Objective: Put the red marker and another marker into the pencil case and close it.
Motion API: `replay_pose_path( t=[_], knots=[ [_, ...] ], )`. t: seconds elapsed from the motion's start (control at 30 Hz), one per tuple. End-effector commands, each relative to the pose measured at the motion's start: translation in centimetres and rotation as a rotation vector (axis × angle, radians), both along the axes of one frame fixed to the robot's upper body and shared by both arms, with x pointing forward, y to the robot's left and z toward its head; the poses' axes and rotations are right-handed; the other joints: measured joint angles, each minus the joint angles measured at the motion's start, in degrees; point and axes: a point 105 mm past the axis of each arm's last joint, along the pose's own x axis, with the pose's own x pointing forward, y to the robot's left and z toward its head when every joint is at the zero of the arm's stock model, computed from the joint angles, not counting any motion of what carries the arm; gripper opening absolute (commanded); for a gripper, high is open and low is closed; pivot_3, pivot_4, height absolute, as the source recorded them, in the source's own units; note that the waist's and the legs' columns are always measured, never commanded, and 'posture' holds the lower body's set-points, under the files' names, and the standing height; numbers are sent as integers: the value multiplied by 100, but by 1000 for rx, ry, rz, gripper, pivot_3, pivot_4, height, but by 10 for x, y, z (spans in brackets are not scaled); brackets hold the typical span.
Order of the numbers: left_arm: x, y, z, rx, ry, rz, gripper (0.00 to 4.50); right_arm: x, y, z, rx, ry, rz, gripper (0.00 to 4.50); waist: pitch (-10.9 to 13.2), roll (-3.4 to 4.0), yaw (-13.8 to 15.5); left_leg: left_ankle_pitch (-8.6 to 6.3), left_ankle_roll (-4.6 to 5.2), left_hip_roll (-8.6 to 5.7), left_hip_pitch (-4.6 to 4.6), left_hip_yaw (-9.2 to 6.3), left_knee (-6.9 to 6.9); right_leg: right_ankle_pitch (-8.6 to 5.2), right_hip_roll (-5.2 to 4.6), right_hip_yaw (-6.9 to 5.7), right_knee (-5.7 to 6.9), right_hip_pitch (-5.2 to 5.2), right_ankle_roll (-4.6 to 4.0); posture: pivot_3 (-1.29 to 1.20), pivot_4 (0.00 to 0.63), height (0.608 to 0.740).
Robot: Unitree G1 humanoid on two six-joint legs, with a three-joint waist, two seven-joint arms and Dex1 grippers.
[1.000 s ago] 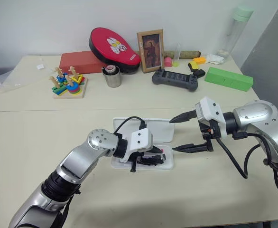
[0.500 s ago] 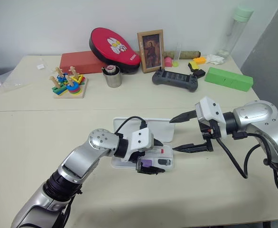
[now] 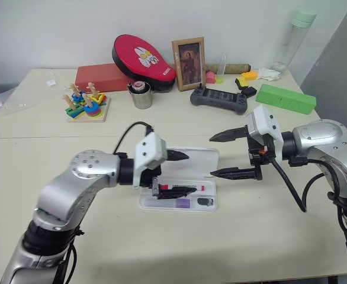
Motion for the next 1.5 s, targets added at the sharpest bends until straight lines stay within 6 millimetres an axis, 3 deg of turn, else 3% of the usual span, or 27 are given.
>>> replay_pose_path(
  t=[0.03,0.3,0.5,0.7,0.9,1.03,1.23,1.5],
  knots=[
    [-7,16,24,-55,-35,96,4489,0,-1,14,32,-48,-6,4500,0,0,-4,0,0,0,0,0,0,0,0,0,0,0,0,0,150,740],
    [-29,57,40,-59,-9,257,4489,10,2,15,49,-60,-38,4500,0,0,-18,0,0,1,1,-1,1,0,0,1,1,-1,0,0,150,740],
    [-48,81,38,-9,47,329,4489,34,4,12,50,-89,-136,4500,1,0,-16,0,0,2,2,-1,0,0,0,1,2,-2,0,0,150,740],
    [-59,85,37,20,53,330,4489,64,4,7,49,-104,-265,4500,1,1,-13,0,-1,1,1,1,-3,0,0,2,2,-8,-1,0,150,740],
    [-62,88,37,30,52,357,4489,76,4,3,63,-99,-311,4500,2,2,-15,-1,-2,2,1,4,-18,0,0,5,-3,-15,-2,0,150,740],
    [-61,90,37,29,45,371,4500,82,3,3,71,-103,-340,3918,2,2,-24,0,-2,2,1,6,-34,-1,0,7,-2,-23,-4,0,150,740],
    [-60,91,37,23,39,383,4500,89,3,0,68,-97,-354,2425,2,2,-36,0,-3,2,0,12,-41,-2,0,12,-3,-31,-5,0,150,740],
    [-60,93,39,14,38,390,4500,94,3,-13,31,-62,-337,911,2,2,-55,0,-3,2,0,15,-42,-2,-1,15,-2,-33,-5,0,150,740]
  ],
)
